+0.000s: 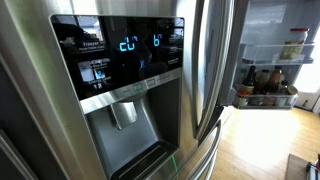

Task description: Remove the green bottle from the middle fridge door shelf and put it onto the top fridge door shelf

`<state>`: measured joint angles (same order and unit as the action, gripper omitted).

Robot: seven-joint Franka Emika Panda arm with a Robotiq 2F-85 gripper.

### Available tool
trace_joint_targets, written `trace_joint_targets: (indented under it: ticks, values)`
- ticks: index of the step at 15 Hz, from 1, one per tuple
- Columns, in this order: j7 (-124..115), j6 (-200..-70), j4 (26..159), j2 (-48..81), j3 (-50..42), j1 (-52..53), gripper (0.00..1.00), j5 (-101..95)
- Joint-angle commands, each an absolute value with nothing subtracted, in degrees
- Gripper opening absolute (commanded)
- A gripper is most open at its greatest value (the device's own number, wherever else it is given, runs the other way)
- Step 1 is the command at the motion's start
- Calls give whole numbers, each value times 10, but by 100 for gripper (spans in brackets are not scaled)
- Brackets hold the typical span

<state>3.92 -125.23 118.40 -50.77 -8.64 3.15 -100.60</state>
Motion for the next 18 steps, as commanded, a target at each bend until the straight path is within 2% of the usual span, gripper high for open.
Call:
trace_joint_targets:
  ticks: [1, 18]
  values:
    - [-19, -1276, 1158, -493, -101, 42, 37, -986]
    - [-181, -1331, 1103, -474, -131, 19, 37, -978]
